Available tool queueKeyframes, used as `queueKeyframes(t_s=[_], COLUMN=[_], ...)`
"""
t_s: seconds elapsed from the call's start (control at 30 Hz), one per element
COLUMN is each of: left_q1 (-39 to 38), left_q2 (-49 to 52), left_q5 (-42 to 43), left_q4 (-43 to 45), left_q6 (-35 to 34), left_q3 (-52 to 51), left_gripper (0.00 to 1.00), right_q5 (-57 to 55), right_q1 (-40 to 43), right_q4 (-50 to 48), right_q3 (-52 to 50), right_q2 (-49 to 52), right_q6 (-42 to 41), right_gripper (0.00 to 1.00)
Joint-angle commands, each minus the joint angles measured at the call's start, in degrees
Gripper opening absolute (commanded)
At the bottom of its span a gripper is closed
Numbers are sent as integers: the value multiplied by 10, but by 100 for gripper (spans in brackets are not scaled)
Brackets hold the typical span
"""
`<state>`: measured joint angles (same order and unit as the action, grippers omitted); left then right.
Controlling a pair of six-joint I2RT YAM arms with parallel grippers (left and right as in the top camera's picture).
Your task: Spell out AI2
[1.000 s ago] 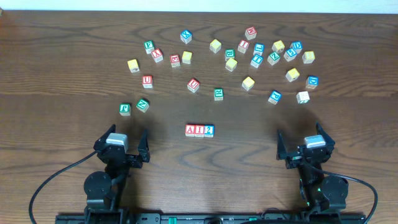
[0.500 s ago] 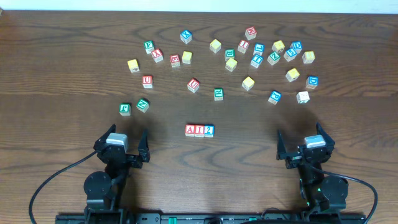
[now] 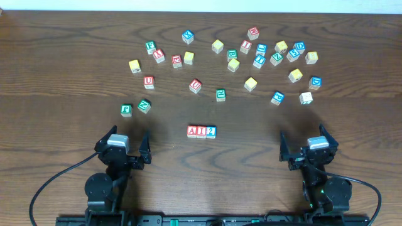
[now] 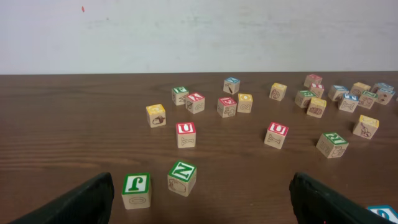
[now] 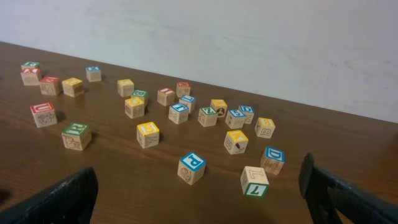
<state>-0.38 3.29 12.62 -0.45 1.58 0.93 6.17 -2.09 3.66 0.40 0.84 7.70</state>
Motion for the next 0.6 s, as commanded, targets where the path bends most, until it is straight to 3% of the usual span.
queueKeyframes(t_s=[0.0,0.57], left_q1=[3,3], left_q2=[0,-10], left_q5=[21,21], left_q4=[-25,-24], left_q6=[7,7], left_q3=[-7,-7], left_gripper=[89,89], right_q5=[-6,-6], right_q1=[4,4], right_q4=[3,3], right_q3=[-1,-1], right_q2=[-5,-5], right_q6=[-10,-10], right_gripper=[99,99])
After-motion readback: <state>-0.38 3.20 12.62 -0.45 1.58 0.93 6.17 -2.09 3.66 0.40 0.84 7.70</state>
